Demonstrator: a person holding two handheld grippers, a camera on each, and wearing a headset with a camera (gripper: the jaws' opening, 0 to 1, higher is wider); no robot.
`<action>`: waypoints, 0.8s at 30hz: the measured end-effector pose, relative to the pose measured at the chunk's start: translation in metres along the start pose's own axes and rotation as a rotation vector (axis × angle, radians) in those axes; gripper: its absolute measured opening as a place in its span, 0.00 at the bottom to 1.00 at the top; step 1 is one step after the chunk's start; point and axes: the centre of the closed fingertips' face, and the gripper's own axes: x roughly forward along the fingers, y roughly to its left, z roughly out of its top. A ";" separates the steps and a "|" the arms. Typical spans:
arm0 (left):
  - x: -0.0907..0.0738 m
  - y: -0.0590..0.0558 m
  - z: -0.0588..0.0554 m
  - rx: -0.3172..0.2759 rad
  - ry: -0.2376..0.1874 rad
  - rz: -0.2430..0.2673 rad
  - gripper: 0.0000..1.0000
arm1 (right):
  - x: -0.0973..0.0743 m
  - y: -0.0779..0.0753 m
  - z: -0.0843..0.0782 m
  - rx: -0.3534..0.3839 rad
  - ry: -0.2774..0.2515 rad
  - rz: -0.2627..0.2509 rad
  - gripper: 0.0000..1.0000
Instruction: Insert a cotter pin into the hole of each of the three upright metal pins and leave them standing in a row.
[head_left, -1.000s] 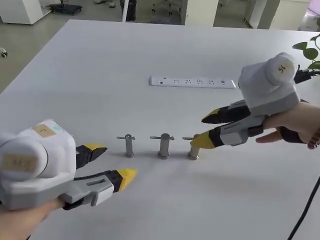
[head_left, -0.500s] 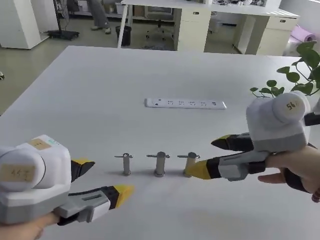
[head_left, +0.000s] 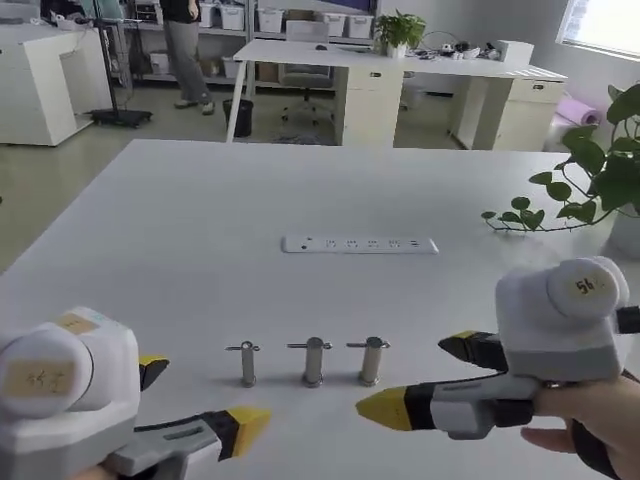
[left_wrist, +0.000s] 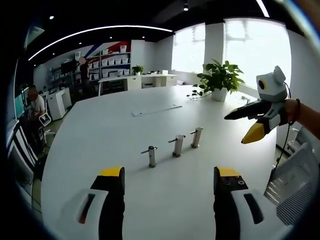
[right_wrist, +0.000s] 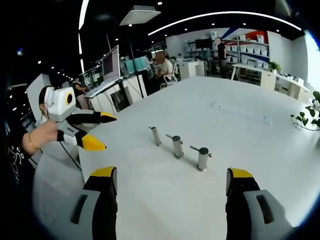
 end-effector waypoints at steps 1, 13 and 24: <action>-0.001 0.000 0.000 -0.001 -0.003 0.001 0.75 | -0.002 0.001 -0.001 0.007 -0.006 0.000 0.90; -0.011 -0.006 0.006 -0.012 -0.034 0.019 0.90 | -0.008 0.000 -0.012 0.046 -0.022 -0.068 0.98; -0.012 -0.004 0.011 -0.030 -0.072 0.025 0.99 | -0.013 0.004 -0.010 0.093 -0.064 -0.051 0.98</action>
